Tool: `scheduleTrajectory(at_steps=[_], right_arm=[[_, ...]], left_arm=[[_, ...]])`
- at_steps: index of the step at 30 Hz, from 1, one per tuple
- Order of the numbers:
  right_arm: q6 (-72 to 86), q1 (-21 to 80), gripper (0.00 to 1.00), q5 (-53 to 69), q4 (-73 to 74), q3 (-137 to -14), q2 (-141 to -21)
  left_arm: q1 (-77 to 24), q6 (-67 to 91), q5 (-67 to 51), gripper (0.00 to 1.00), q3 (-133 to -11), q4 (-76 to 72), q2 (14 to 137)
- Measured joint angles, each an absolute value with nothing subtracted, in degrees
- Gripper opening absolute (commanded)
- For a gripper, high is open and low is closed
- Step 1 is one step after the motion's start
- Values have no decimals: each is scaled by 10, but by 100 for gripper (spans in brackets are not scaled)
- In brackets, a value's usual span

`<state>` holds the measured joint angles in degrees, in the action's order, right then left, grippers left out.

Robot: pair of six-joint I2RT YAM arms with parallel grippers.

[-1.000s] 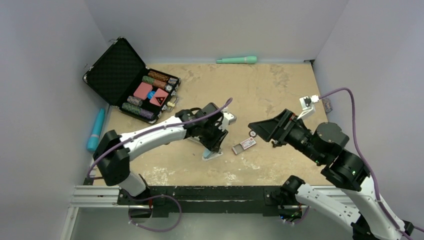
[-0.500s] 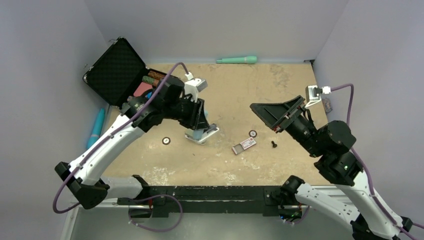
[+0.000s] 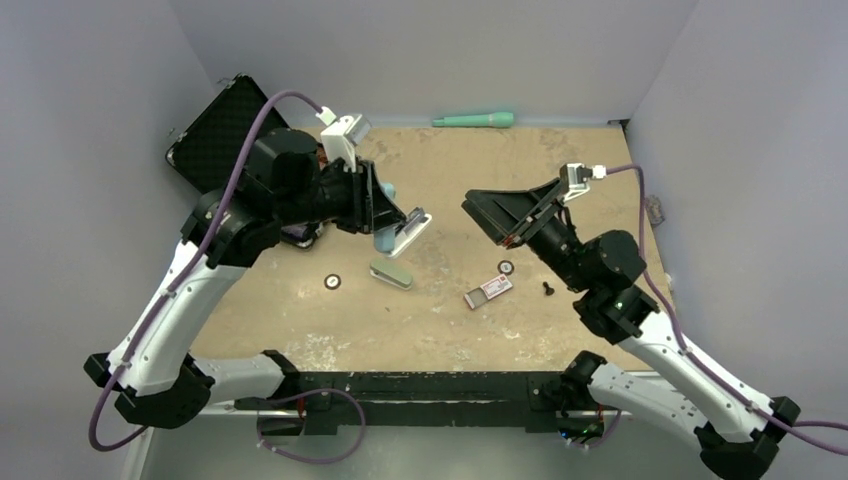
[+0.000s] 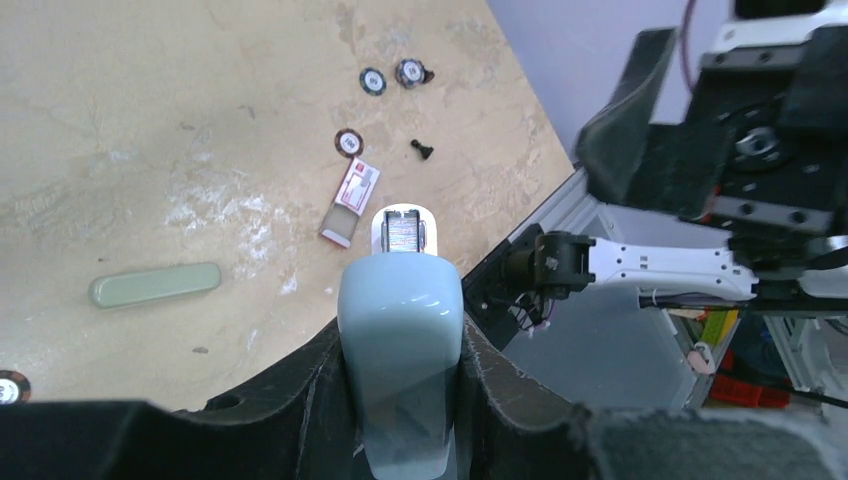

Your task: Unload the staples from the stapler

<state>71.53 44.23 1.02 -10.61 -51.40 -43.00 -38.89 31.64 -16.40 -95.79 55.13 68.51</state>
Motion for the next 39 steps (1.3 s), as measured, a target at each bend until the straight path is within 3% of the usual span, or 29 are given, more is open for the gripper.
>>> scheduleTrajectory(at_steps=[12,27,31,39], right_arm=[[742,442,95,56,-342,-431,-524],[734,442,90,127,-516,-545,-669],[738,442,84,146,-550,-554,-698],[742,442,63,162,-566,-579,-725]], left_arm=[[-371,344,-165,0,-1168,598,758],[-359,415,-209,0,-1227,589,777],[-352,430,-216,0,-1227,577,776],[-347,449,-219,0,-1216,545,758]])
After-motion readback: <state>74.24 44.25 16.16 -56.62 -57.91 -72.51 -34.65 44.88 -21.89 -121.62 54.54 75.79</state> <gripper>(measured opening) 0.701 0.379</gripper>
